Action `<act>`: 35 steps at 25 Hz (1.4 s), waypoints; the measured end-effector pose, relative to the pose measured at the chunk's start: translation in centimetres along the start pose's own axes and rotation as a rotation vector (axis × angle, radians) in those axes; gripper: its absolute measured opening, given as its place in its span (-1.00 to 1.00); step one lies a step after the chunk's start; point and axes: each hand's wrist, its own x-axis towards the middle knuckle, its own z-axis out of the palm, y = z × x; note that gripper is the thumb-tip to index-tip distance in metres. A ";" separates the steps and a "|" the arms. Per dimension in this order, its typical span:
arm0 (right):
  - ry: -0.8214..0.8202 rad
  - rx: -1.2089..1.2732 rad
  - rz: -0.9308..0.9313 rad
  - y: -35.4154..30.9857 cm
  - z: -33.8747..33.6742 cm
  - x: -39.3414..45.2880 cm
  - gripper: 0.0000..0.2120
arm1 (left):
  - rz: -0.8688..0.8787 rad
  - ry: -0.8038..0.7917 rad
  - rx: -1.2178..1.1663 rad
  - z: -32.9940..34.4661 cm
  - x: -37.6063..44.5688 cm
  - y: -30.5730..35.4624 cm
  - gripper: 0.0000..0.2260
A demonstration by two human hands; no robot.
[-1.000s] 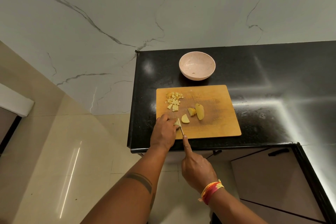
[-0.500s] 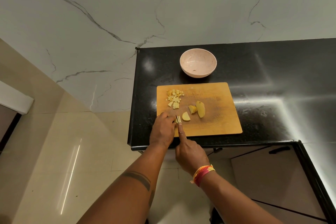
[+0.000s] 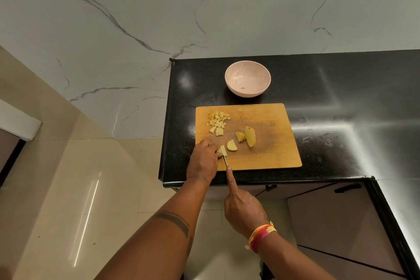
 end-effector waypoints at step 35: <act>0.091 0.126 -0.005 1.6 -2.6 1.5 -0.26 | -0.003 0.007 0.083 0.6 -0.4 1.4 -0.58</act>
